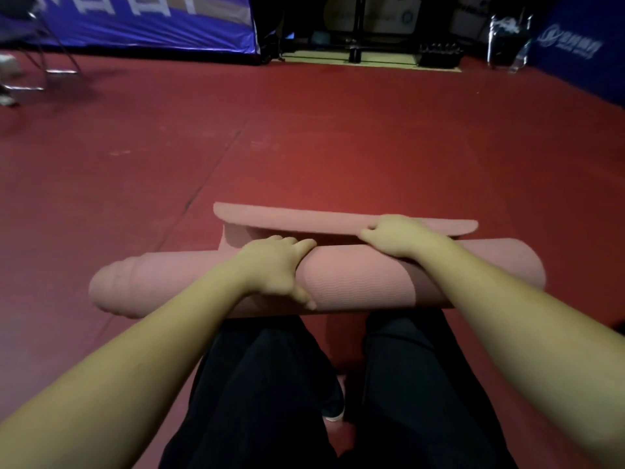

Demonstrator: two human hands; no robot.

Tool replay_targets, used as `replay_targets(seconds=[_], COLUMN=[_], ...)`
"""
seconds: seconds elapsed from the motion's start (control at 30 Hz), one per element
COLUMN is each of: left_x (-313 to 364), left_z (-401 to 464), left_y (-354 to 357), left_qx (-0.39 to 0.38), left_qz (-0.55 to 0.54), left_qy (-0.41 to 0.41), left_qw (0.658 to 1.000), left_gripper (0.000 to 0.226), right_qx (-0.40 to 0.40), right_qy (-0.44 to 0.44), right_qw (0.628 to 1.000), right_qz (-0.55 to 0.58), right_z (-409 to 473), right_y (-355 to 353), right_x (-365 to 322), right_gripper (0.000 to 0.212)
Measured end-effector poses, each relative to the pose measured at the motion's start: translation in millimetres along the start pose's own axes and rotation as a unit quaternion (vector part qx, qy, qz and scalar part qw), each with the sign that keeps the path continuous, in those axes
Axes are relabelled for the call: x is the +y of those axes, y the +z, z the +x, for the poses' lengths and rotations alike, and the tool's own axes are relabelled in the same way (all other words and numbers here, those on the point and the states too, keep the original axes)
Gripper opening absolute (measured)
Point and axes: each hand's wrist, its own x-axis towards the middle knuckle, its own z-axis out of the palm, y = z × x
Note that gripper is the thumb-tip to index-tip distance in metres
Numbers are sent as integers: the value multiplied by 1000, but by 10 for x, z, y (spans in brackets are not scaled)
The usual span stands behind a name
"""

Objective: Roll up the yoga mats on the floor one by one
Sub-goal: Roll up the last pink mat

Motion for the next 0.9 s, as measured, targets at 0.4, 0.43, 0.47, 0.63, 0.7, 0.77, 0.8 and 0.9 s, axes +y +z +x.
replay_targets(seconds=[0.4,0.43,0.47,0.63,0.7,0.77,0.8,0.9], left_x=[-254,-269,-267,-260,-232,-178,-144,-48], left_z=[451,451,451,255,137,42,0,-46], left_y=[-105,-91,-76,82,192,382,487,717], left_qx=[-131,-126,-112,58,130,194,213,185], left_qz=[-201,-197,-184,-63,-52,11,61,157], left_qy=[-9,-9,-4,31,19,13,11,-25], left_qw=[971,972,976,996,990,981,975,970], left_gripper=[105,105,104,98,93,94,101,127], right_qx=[163,171,178,163,145,120,109,91], right_qy=[-16,-16,-13,-5,-2,0,0,-3], right_qw=[984,982,981,985,988,992,993,994], right_qz=[-74,-77,-77,-61,-50,-45,-46,-54], right_z=[-318,-316,-310,-199,-126,-52,-23,26], right_y=[331,342,343,326,292,254,241,226], right_x=[-60,-78,-77,-69,-68,-68,-75,-84], right_gripper=[68,69,69,71,72,74,74,74])
